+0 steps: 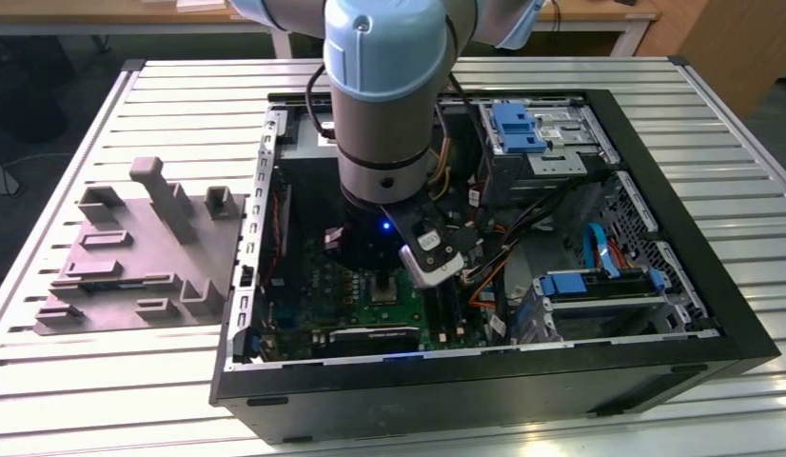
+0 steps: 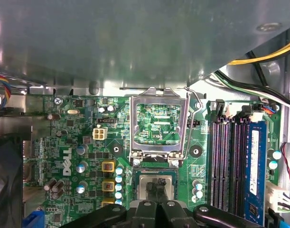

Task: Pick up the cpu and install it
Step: 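Close the cpu cover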

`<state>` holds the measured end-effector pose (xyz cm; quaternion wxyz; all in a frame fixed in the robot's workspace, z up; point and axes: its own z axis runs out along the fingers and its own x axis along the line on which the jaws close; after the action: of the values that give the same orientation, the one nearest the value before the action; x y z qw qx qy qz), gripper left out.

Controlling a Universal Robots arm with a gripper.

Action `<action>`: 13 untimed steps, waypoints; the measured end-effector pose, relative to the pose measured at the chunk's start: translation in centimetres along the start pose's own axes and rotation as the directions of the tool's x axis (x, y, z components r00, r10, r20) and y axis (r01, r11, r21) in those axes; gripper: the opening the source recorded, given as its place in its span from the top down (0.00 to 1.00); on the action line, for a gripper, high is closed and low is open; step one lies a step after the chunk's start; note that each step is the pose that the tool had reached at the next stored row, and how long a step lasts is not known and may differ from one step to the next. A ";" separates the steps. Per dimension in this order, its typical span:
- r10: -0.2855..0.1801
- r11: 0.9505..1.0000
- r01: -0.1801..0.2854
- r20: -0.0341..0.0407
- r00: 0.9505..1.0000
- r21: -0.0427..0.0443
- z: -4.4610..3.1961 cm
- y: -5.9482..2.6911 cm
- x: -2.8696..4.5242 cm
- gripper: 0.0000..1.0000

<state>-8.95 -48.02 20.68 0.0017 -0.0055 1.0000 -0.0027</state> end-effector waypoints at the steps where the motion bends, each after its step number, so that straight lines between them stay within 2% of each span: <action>1: 0.000 1.000 0.000 0.000 1.000 0.000 -0.10 0.00 0.00 0.89; 4: 0.000 1.000 0.000 0.000 1.000 -0.001 -0.66 0.00 0.00 0.89; 5: 0.000 1.000 0.000 0.002 1.000 -0.001 -1.15 0.00 0.00 0.89; 8: 0.000 1.000 0.000 0.003 1.000 -0.001 -1.84 0.00 0.00 0.89; 13: 0.000 1.000 0.000 0.007 1.000 -0.001 -3.54 0.09 -0.01 0.89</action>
<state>-8.95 -47.91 24.22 0.0054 -0.0054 1.0000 -0.0024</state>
